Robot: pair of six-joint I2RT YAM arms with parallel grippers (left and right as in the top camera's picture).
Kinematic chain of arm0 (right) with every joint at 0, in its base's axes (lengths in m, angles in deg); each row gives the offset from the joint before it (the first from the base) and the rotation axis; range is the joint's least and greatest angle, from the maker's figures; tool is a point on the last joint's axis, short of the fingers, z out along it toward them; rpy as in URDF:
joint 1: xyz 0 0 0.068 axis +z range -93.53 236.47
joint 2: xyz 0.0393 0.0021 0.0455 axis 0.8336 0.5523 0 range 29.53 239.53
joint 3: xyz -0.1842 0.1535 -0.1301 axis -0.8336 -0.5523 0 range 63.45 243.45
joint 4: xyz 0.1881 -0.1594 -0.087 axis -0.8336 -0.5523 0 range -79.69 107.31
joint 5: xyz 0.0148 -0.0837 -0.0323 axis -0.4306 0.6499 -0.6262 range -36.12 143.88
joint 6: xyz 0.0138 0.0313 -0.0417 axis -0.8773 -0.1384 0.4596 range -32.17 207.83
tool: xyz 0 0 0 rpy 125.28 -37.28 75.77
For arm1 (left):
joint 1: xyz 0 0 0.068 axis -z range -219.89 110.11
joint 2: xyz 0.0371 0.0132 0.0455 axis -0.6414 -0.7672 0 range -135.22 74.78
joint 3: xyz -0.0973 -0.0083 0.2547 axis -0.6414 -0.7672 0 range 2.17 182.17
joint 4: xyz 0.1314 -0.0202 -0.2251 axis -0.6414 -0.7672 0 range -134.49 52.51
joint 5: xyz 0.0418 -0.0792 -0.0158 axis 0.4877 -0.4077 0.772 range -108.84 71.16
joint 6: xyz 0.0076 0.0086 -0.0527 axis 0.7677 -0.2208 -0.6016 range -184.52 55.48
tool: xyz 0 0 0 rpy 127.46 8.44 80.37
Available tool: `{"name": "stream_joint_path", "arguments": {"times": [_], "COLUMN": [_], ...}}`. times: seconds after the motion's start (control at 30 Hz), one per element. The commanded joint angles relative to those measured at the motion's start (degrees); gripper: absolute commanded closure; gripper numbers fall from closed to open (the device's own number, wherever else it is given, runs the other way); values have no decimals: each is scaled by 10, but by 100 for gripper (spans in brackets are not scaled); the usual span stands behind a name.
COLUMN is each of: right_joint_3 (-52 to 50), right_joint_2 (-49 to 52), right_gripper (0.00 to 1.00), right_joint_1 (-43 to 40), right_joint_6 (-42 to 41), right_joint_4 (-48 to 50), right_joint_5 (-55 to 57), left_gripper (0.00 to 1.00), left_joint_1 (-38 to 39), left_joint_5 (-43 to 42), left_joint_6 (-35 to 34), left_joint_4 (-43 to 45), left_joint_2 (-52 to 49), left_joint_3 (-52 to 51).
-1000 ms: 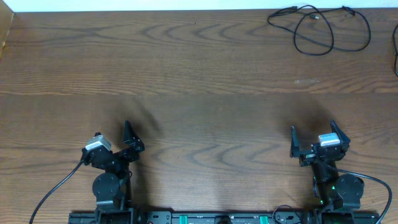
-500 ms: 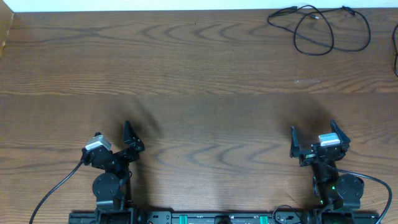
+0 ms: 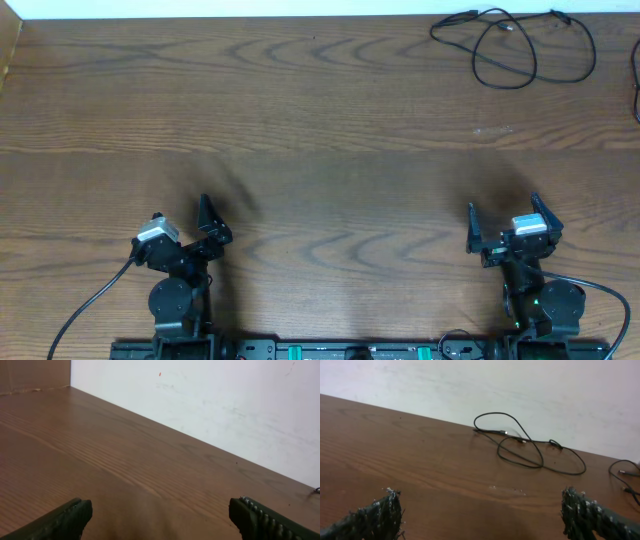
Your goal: Untangle cables
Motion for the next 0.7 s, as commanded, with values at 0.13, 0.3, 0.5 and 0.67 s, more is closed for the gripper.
{"name": "stream_joint_path", "arguments": {"times": [0.13, 0.3, 0.5, 0.67], "right_joint_3": [-1, -1, -1, -1], "right_joint_2": [-3, -3, -3, -3], "right_gripper": [1, 1, 1, 1], "right_joint_1": [-3, -3, -3, -3], "right_joint_6": [2, 2, 2, 2], "right_joint_4": [-3, -3, -3, -3], "right_joint_5": [2, 2, 2, 2], "left_gripper": [5, 6, 6, 5], "left_joint_1": [0, 0, 0, 0], "left_joint_5": [6, 6, 6, 6], "left_joint_6": [12, 12, 12, 12], "left_joint_4": [-13, -13, -13, -13], "left_joint_2": [3, 3, 3, 3], "left_joint_3": [-16, -16, -16, -16]}}
